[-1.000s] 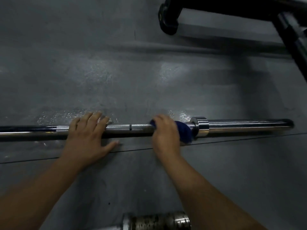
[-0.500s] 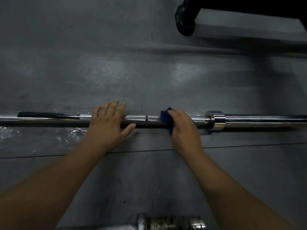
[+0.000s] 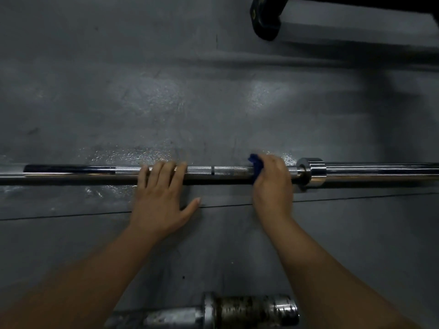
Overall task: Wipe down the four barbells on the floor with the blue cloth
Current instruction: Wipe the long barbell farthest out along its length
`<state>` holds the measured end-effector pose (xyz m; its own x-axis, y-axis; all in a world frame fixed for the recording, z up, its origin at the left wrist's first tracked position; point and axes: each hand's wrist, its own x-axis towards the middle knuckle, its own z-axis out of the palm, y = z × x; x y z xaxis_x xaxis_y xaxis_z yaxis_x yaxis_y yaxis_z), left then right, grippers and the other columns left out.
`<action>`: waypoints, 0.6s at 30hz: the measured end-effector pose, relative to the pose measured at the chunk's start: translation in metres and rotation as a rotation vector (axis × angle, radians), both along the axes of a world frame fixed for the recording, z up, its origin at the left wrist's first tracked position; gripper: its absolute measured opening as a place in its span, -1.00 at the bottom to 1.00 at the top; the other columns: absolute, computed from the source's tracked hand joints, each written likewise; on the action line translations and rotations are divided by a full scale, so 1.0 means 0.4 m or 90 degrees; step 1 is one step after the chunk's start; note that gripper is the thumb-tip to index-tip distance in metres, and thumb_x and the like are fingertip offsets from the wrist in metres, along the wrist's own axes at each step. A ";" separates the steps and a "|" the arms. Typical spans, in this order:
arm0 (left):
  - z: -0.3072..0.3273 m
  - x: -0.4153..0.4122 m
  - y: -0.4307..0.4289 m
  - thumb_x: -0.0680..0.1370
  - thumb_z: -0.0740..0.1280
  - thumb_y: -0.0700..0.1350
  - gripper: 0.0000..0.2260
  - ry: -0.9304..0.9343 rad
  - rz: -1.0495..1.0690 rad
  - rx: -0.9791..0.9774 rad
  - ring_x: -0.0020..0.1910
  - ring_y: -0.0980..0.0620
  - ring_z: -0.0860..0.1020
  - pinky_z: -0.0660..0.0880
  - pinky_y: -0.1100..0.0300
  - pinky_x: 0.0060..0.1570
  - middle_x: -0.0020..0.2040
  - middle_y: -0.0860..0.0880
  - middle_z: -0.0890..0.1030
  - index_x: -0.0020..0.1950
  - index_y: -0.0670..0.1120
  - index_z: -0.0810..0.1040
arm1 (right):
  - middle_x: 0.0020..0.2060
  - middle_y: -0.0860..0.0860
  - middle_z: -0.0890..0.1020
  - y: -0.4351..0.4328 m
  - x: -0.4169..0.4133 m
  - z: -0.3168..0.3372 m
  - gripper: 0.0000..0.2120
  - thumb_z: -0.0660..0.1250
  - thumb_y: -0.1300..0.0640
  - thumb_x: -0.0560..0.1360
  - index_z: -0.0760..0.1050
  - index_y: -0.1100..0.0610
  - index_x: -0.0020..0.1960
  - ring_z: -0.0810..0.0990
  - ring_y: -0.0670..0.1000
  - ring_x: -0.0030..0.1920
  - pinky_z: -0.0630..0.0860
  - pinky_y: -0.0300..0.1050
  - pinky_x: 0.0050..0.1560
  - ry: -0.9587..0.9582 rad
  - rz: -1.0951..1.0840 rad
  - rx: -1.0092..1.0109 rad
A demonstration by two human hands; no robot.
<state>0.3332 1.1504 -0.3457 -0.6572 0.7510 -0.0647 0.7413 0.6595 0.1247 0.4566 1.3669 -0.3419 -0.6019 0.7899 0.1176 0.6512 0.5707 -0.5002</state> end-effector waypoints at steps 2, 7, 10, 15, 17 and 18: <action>0.005 0.013 -0.013 0.48 0.22 0.32 -0.33 0.003 -0.009 0.030 0.40 -0.19 0.34 0.17 -0.19 0.42 0.36 -0.11 0.40 0.46 -0.05 0.36 | 0.15 0.06 0.58 -0.093 -0.009 -0.007 -0.61 0.20 0.33 0.44 0.57 0.13 0.21 0.52 0.11 0.17 0.41 -0.10 0.23 0.016 0.072 -0.005; 0.011 0.020 -0.054 0.48 0.18 0.35 -0.31 -0.008 -0.011 0.012 0.41 -0.20 0.31 0.20 -0.15 0.44 0.40 -0.15 0.38 0.48 -0.05 0.33 | 0.14 -0.02 0.56 -0.068 0.049 0.033 -0.60 0.33 0.21 0.47 0.51 -0.02 0.28 0.53 0.03 0.11 0.45 -0.14 0.04 -0.029 0.256 -0.007; 0.009 0.047 -0.076 0.47 0.17 0.38 -0.25 -0.024 -0.004 -0.004 0.43 -0.21 0.29 0.16 -0.16 0.47 0.40 -0.16 0.39 0.50 -0.09 0.31 | 0.13 0.01 0.55 0.016 0.145 0.021 -0.58 0.20 0.28 0.46 0.55 0.04 0.25 0.52 0.02 0.14 0.38 -0.22 0.12 0.020 -0.057 -0.022; 0.032 0.091 -0.102 0.45 0.19 0.31 -0.38 -0.035 0.014 0.032 0.33 -0.18 0.39 0.24 -0.12 0.36 0.30 -0.12 0.46 0.38 -0.03 0.43 | 0.01 0.14 0.63 -0.203 0.036 0.013 -0.62 0.17 0.33 0.35 0.61 0.19 0.08 0.57 0.20 0.02 0.50 0.04 0.12 -0.004 0.130 -0.049; 0.039 0.091 -0.113 0.44 0.18 0.31 -0.43 -0.028 0.010 0.049 0.25 -0.16 0.43 0.29 -0.08 0.26 0.24 -0.08 0.49 0.33 0.00 0.46 | 0.02 0.11 0.62 -0.209 0.033 0.039 -0.63 0.22 0.33 0.38 0.62 0.14 0.11 0.55 0.15 0.02 0.48 -0.02 0.10 -0.039 0.247 -0.062; 0.039 0.087 -0.120 0.45 0.17 0.31 -0.42 -0.027 0.005 0.052 0.23 -0.16 0.44 0.29 -0.07 0.25 0.24 -0.09 0.50 0.33 -0.01 0.46 | 0.00 0.09 0.62 -0.176 0.054 0.045 -0.63 0.25 0.32 0.38 0.63 0.10 0.11 0.54 0.13 0.02 0.46 -0.06 0.08 -0.057 0.243 -0.047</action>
